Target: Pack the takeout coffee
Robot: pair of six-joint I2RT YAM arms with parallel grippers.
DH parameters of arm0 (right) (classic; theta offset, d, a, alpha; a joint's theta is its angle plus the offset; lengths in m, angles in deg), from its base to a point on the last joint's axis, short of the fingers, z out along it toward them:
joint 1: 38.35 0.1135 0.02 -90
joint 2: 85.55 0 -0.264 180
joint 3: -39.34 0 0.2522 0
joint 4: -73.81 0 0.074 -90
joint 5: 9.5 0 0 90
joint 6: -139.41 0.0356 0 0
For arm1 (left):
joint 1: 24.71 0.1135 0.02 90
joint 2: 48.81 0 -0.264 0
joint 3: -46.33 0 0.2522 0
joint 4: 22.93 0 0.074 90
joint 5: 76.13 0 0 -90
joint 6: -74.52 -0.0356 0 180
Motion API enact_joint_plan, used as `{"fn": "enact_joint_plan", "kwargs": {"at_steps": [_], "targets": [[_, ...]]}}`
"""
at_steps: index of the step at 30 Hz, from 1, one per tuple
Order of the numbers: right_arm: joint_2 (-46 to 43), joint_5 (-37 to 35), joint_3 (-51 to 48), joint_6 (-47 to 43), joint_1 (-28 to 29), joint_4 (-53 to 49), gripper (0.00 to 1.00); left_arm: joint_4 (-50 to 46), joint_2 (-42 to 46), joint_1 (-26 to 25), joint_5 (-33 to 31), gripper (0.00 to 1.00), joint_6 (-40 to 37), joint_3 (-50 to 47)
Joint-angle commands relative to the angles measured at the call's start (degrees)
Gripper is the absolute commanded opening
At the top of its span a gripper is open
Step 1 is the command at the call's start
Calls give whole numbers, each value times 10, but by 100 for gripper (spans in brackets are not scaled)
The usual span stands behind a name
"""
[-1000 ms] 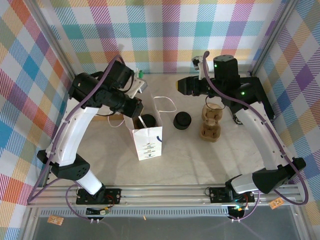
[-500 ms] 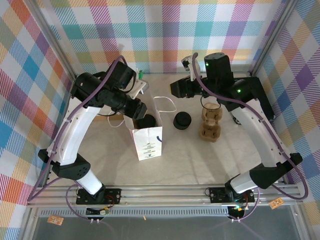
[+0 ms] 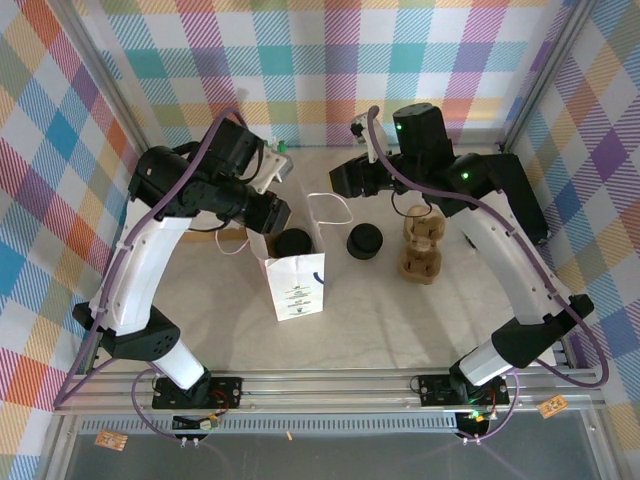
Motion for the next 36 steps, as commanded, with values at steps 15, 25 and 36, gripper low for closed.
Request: {"fn": "enact_joint_plan", "kwargs": {"at_steps": [15,25,36], "targets": [[80,23,146,-40,47,-99,50,-18,36,-3,-221,43,44,105],[106,27,180,-44,96,-145,50,160,144,70,-406,50,98,-28],[119,24,203,-43,124,-205,49,123,91,213,-290,49,143,-40]]}}
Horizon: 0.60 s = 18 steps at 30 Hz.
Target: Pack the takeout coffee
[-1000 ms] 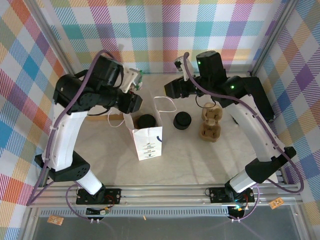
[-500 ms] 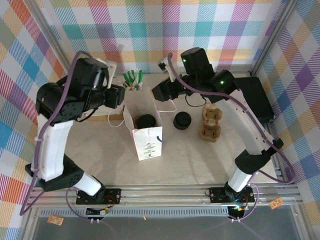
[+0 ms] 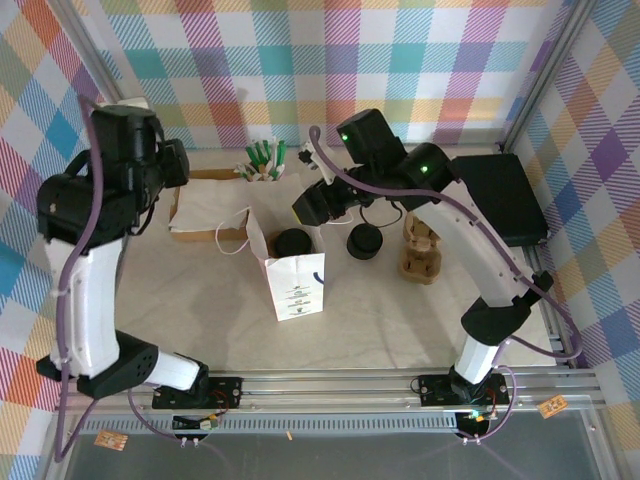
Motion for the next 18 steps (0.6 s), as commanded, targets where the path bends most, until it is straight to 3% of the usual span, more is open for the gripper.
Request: {"fn": "enact_joint_plan", "kwargs": {"at_steps": [1,18], "targets": [[-2,7,20,-4,6,-26,50,-1,-13,29,43,50,21,-21],[-8,41,23,13,10,-29,51,83,-23,126,152,54,32,-185]]}}
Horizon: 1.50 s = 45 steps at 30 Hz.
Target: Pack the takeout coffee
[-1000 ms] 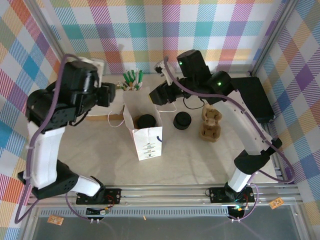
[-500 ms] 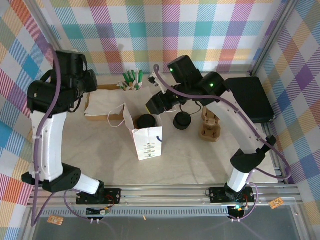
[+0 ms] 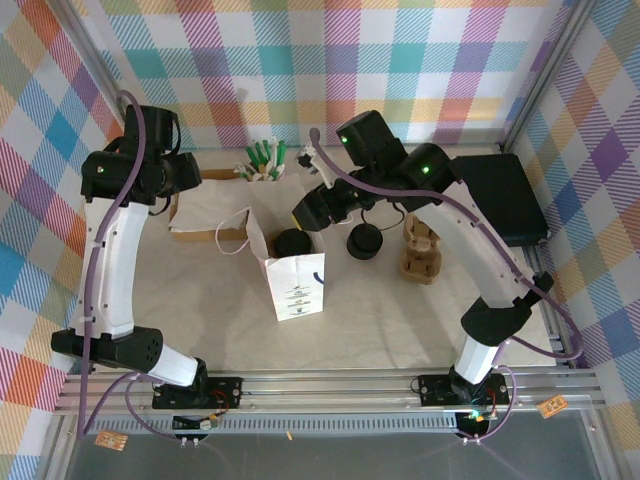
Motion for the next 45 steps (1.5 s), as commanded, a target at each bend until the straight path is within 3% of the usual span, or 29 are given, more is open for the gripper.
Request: {"fn": "enact_joint_plan", "kwargs": {"at_steps": [1,17,31,40,45], "targets": [[-10,20,12,11,5,-7,51,30,-3,15,30,54,5,-16],[31,-21,76,-5,5,19,52,59,-54,42,60,58,30,-40],[35,-39,54,-30,5,56,53,56,-129,43,81,60,23,-32],[56,-45,81,-53,5,48,54,95,-250,85,119,61,32,0],[73,-62,114,-70,3,35,54,79,-376,97,116,66,20,108]]}}
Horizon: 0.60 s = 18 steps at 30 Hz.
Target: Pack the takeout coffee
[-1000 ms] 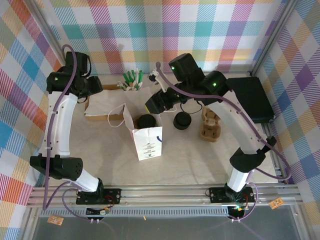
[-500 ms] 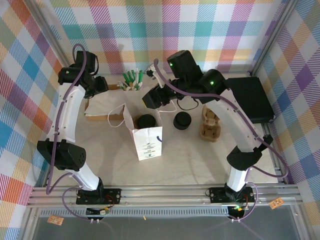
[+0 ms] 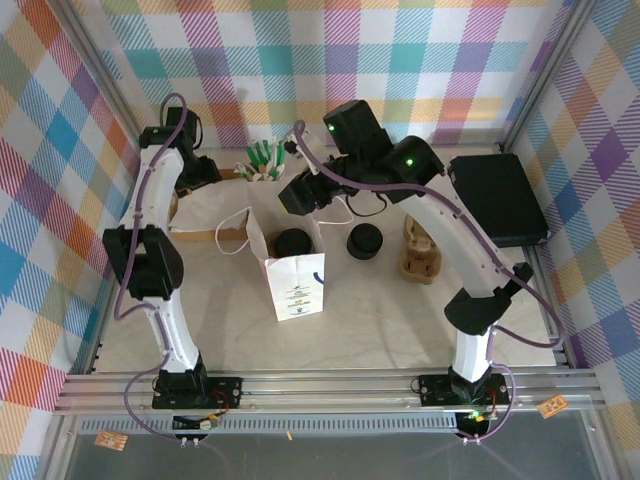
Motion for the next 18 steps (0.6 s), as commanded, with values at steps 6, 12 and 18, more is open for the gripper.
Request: {"fn": "enact_joint_plan", "kwargs": {"at_steps": [6,12,18], "targets": [[18,-38,46,-54,-2,-9,56,-66,-203,13,-6,70,-7,249],[26,-63,55,-70,-7,-10,58,-62,-244,24,-6,69,18,260],[29,-73,54,-75,-9,-18,58,-74,-255,24,-29,67,18,236]]}}
